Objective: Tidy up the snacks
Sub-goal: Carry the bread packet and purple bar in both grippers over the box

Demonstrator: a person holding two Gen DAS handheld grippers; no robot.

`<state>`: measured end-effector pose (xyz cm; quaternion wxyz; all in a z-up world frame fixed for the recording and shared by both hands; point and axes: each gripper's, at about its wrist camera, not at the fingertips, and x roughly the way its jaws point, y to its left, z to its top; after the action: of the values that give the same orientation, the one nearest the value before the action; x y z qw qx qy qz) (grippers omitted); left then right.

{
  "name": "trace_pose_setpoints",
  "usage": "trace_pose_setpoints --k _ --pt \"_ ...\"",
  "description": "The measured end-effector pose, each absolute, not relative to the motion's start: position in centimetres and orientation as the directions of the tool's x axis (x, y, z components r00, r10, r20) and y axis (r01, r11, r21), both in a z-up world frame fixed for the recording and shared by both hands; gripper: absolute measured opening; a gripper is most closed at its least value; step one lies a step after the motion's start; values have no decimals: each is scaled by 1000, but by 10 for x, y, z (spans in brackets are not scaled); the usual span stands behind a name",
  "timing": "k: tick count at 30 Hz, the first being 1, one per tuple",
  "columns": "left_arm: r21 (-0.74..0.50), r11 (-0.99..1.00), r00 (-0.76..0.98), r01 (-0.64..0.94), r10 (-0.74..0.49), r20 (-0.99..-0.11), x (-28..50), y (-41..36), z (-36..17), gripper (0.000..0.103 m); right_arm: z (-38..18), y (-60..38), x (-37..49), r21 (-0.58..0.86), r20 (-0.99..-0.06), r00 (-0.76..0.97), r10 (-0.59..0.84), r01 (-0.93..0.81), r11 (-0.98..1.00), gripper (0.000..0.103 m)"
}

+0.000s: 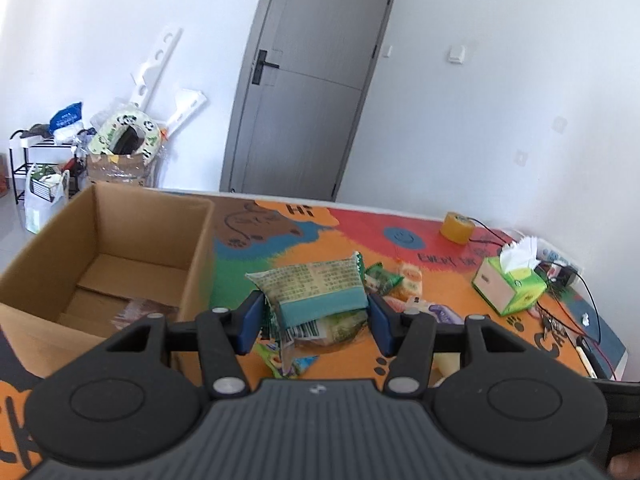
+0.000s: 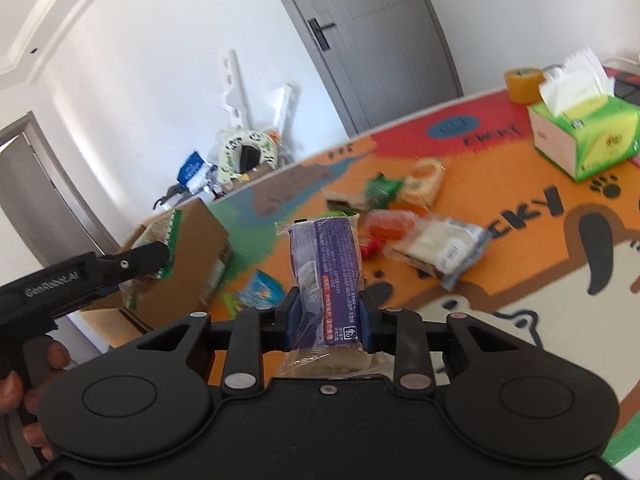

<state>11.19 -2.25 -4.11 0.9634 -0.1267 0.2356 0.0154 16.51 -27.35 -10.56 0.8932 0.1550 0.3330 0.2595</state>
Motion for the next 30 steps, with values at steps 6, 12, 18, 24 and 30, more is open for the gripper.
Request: trace_pose_setpoints --k 6,12,18,24,30 --pt "-234 965 897 -118 2 -442 102 -7 -32 54 -93 -256 164 446 -490 641 591 -399 802 29" --pt "-232 960 902 -156 43 -429 90 18 -26 54 -88 -236 167 454 -473 635 610 -418 787 29" --pt "-249 943 900 -220 97 -425 85 51 -26 54 -79 -211 170 462 -452 627 635 -444 768 29" --pt "-262 923 889 -280 147 -433 87 82 -29 55 -71 -182 177 457 -442 616 652 -471 755 29" --pt "-264 909 876 -322 180 -448 96 105 -38 55 -64 -152 183 447 -440 601 667 -498 743 29"
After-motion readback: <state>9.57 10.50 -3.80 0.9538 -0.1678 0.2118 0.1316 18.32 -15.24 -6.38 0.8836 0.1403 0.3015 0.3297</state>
